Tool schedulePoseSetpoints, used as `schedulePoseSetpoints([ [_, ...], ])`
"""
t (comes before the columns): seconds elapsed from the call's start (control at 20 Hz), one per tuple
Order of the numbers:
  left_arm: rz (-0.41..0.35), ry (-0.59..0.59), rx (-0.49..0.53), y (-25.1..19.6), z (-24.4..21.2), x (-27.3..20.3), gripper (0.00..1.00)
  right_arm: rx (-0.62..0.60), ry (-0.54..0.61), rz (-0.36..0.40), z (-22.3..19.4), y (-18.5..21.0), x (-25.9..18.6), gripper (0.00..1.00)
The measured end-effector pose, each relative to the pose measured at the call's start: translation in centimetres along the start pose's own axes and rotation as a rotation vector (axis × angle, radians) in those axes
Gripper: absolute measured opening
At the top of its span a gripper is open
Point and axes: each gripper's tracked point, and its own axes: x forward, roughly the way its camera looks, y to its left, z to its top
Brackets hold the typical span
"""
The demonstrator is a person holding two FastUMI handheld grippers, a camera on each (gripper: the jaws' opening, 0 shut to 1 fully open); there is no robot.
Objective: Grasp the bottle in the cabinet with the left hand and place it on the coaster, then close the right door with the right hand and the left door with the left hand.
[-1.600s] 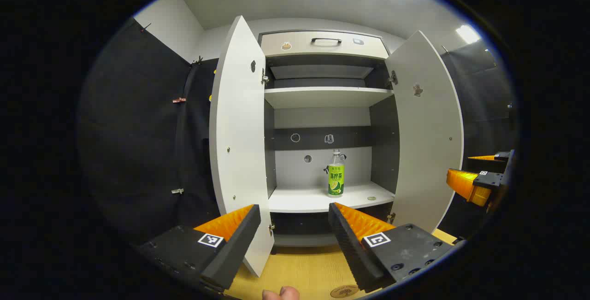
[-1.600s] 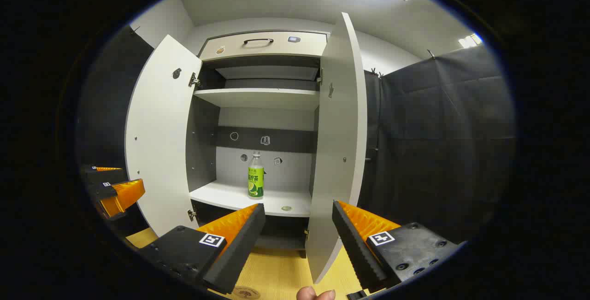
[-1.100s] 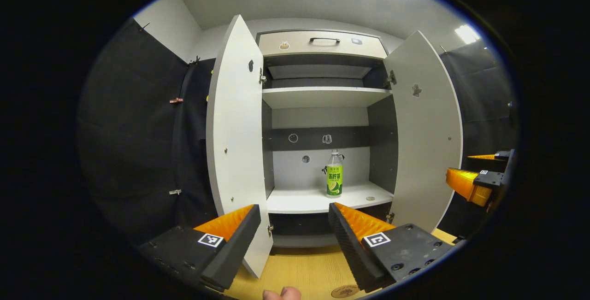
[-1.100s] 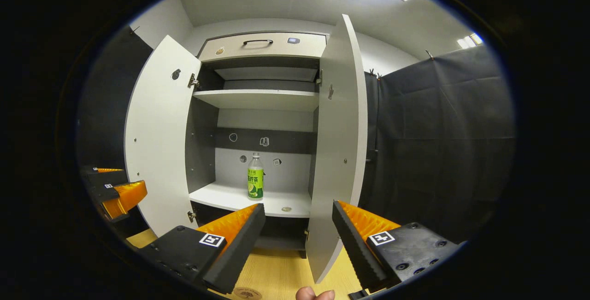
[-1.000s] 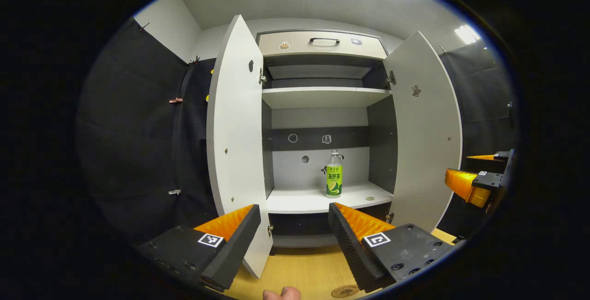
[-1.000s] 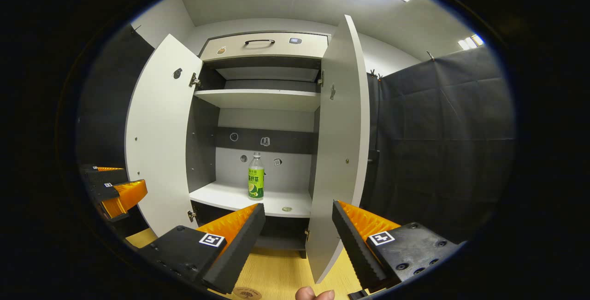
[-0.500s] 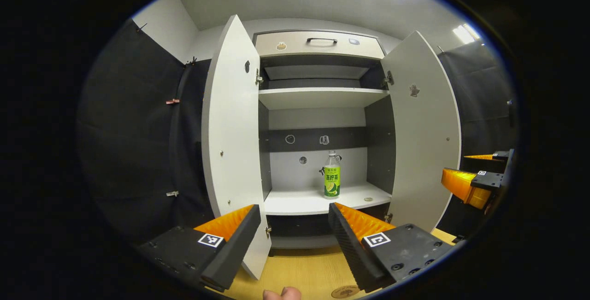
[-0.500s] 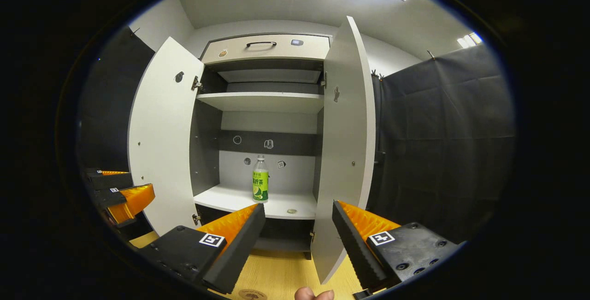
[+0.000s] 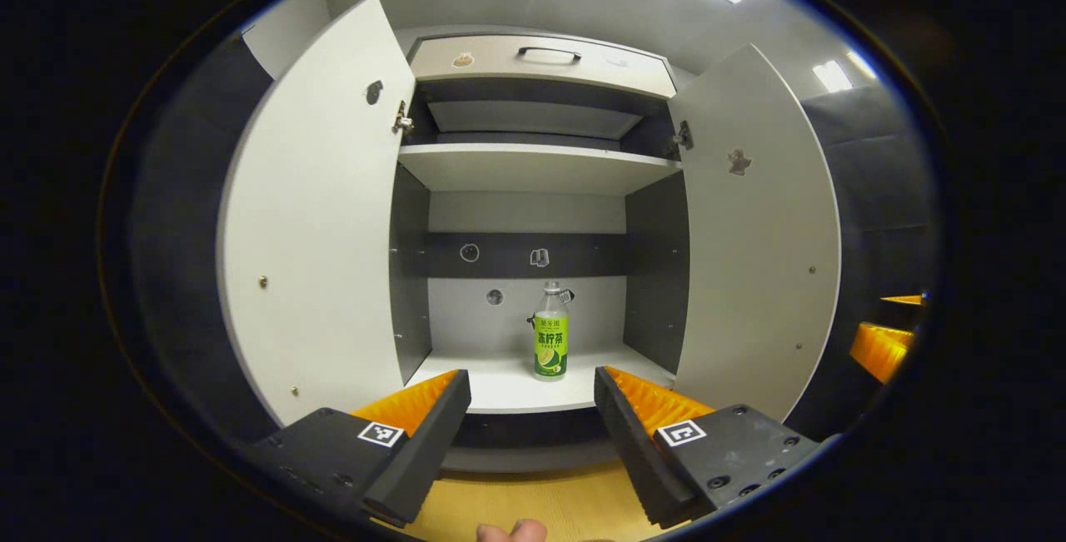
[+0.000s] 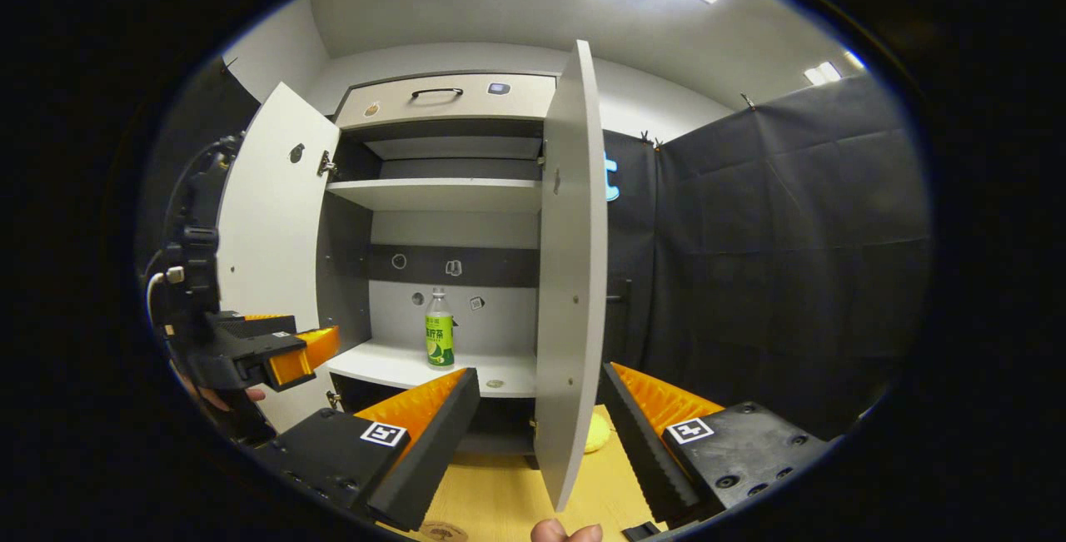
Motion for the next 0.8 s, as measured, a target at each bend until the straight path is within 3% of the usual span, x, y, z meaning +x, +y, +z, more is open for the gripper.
schedulePoseSetpoints([
  [0.15,-0.027,-0.004,-0.015,-1.3,-0.1,5.1,0.95,0.001,-0.008,-0.066,0.3,-3.4,-0.5,0.97],
  [0.4,0.009,-0.009,-0.003,-2.0,-0.5,13.5,0.95,-0.026,0.01,-0.141,-0.4,-8.6,0.0,0.97],
  [0.8,0.042,0.025,-0.003,-1.9,-3.7,24.3,0.95,-0.078,0.018,-0.191,-0.7,-13.4,2.5,0.97],
])
